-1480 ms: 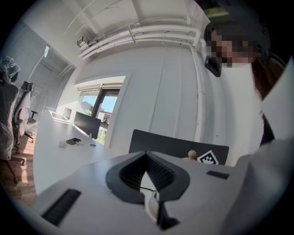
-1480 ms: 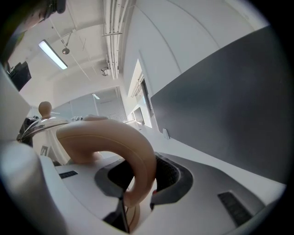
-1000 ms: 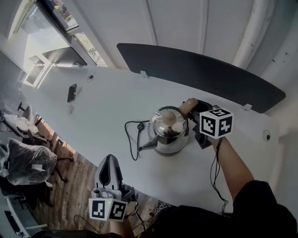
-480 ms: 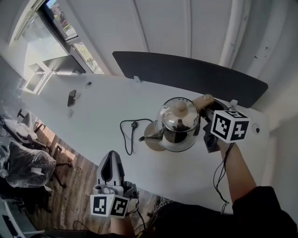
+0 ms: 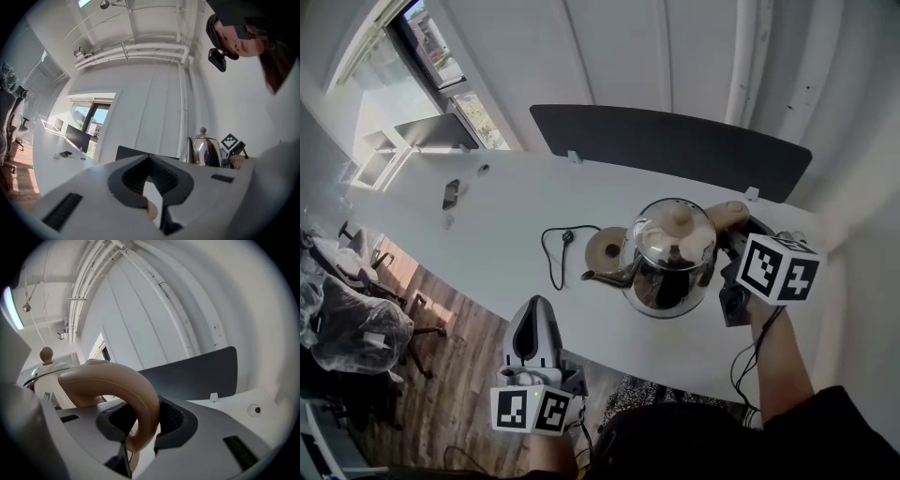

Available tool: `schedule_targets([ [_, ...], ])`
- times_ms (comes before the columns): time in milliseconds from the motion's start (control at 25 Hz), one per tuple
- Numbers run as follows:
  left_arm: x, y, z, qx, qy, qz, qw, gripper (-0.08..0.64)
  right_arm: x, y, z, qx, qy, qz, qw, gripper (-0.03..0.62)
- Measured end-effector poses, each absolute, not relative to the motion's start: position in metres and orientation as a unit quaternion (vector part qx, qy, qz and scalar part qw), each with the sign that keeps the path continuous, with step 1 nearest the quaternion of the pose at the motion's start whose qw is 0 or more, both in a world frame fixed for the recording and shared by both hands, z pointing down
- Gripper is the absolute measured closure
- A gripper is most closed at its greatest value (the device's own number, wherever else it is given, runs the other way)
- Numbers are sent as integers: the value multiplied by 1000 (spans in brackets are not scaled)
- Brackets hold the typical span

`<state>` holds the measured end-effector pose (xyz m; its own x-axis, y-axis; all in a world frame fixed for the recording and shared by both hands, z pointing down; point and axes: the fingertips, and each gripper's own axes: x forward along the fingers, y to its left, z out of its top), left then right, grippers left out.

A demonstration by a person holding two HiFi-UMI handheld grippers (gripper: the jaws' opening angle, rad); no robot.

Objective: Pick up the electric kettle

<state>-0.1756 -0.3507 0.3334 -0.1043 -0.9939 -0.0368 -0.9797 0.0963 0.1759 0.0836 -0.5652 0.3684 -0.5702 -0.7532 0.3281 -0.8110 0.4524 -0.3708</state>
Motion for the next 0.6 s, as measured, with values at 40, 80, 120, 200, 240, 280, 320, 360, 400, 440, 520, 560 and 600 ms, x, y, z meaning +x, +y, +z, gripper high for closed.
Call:
schedule_targets([
  [40,-171,-338,329,672,-735,-79,45,558,90,-550,363,466,-848,248,56,479],
  [80,-167,-327,325,677,-731,-81,43,558,96,-536,357,472,-845,245,54,479],
  [120,-166,-318,322,681,-726,-83,41,558,100,-524,353,478,-842,243,52,479],
  [200,-169,-305,320,690,-717,-86,38,558,102,-506,349,490,-837,241,44,477],
  [240,-172,-300,321,695,-713,-87,37,558,101,-498,349,495,-834,241,41,477],
  [280,-176,-295,321,698,-709,-88,38,558,100,-489,348,499,-831,242,38,477],
  [320,-180,-289,320,702,-705,-89,40,558,99,-480,348,502,-829,243,35,477],
  [360,-183,-283,319,707,-700,-91,42,558,98,-471,348,506,-826,245,33,477],
  [400,-187,-275,318,712,-695,-93,43,558,97,-459,348,511,-823,247,32,476],
  [440,-191,-266,317,716,-690,-93,44,558,96,-447,349,517,-818,251,31,476],
  [520,-200,-249,318,724,-682,-91,44,558,93,-422,352,534,-805,259,25,476],
  [560,-205,-241,317,728,-678,-91,43,558,91,-411,352,542,-799,260,21,476],
  [600,-208,-234,317,732,-674,-92,43,558,90,-400,351,548,-795,259,17,476],
])
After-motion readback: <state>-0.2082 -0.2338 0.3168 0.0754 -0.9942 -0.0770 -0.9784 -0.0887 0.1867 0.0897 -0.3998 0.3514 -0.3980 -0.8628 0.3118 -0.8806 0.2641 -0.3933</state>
